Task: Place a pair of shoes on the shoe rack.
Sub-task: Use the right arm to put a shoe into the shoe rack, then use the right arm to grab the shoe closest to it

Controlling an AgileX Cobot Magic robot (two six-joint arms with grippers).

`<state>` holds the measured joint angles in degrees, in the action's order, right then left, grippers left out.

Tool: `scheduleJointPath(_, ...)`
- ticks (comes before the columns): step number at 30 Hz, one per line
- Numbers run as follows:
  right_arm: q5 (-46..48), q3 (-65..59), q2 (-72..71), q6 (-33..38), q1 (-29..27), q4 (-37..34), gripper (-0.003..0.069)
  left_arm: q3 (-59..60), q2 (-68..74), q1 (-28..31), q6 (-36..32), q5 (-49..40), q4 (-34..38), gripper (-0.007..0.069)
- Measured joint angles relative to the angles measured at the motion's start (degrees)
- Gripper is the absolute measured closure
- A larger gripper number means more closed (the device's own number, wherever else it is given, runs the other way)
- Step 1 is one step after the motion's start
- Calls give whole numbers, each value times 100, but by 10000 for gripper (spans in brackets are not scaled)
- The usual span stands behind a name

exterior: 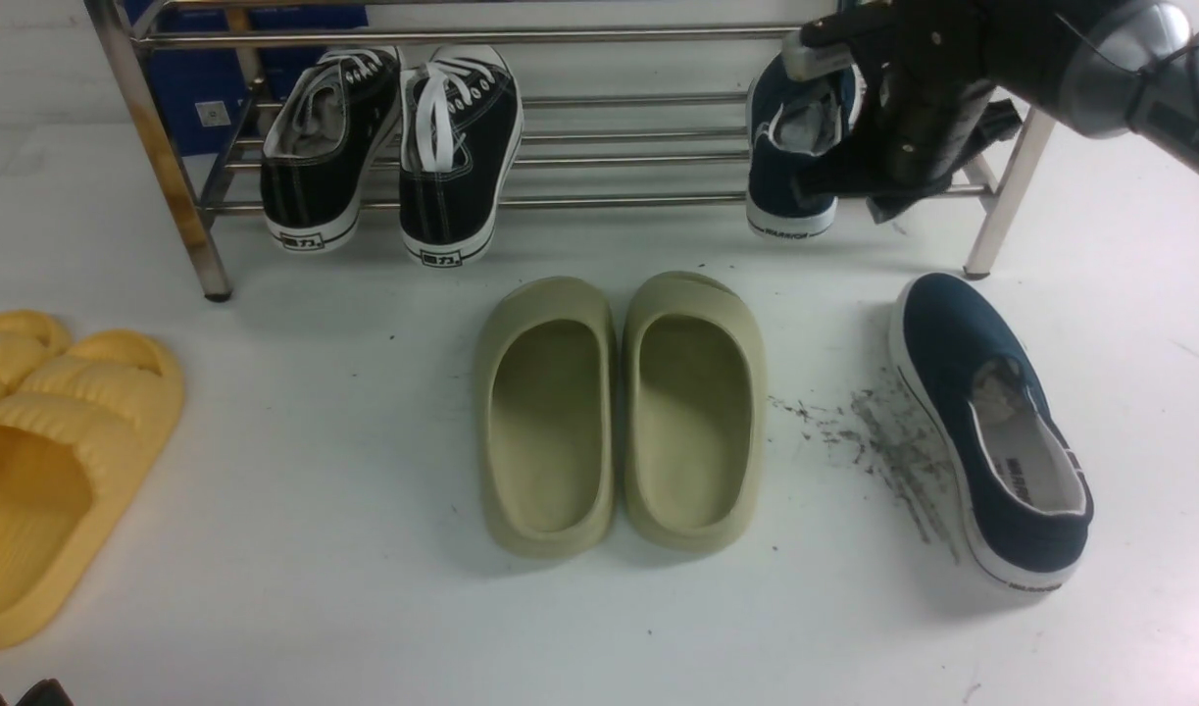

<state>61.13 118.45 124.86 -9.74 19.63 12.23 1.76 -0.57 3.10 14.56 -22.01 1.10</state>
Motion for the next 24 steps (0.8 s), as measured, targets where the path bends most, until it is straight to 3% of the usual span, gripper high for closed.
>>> scheduleJointPath(5, 834, 0, -515, 704, 19, -444, 644, 0, 0, 0, 0, 0, 0, 386)
scheduleJointPath(11, 966, -393, -1259, 1008, -36, -614, 643, 0, 0, 0, 0, 0, 0, 386)
scheduleJointPath(24, 995, -3777, -3657, 876, -74, -768, 636, 0, 0, 0, 0, 0, 0, 386)
